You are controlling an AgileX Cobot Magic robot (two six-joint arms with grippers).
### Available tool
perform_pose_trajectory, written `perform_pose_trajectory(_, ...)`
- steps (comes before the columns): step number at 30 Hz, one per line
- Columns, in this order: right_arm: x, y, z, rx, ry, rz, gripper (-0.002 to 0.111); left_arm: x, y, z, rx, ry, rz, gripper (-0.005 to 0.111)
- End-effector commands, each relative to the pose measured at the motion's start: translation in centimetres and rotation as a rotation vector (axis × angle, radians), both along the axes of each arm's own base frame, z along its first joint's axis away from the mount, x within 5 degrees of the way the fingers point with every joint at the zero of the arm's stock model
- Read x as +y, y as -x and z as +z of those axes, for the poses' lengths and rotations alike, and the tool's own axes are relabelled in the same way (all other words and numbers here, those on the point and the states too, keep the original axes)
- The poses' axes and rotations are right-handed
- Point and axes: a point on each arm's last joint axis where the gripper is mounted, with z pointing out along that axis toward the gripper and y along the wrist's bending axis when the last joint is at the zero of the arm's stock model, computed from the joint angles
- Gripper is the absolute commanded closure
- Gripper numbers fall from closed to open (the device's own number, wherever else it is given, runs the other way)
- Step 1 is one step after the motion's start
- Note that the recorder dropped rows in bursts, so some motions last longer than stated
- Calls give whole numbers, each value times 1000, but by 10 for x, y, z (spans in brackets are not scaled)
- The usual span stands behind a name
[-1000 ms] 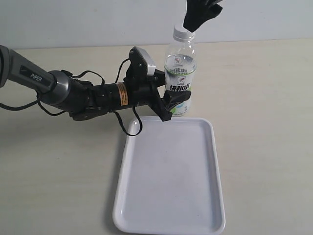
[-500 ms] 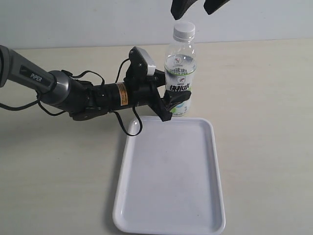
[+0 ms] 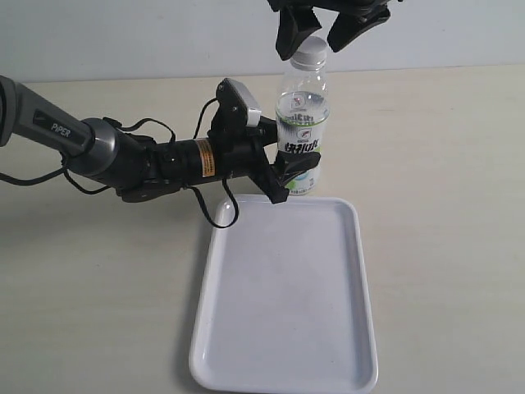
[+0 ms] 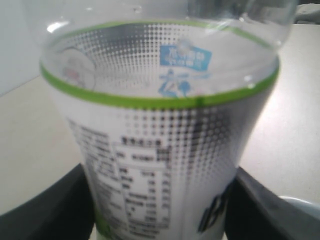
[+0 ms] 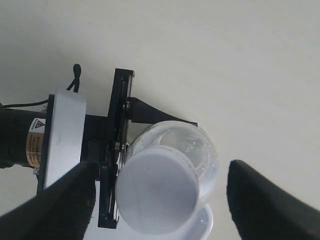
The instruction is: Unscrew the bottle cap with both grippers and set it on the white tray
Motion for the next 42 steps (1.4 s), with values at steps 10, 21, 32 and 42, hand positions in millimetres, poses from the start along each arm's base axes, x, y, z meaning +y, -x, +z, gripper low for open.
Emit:
perform_pose_trajectory(10,2,-5,-13,31,16,12,44,2,-2,0,-1,-24,15,107)
perform_pose_trajectory(21,1,-4,-3,21,17,16,45,2,-2,0,-1,-24,15,107)
perform_pose_trajectory(32,1,-4,3,11,13,18,47,2,-2,0,-1,-24,15,107)
perform_pose_trajectory(42,1,-4,2,9,19,26,49,2,-2,0,-1,-24,15,107)
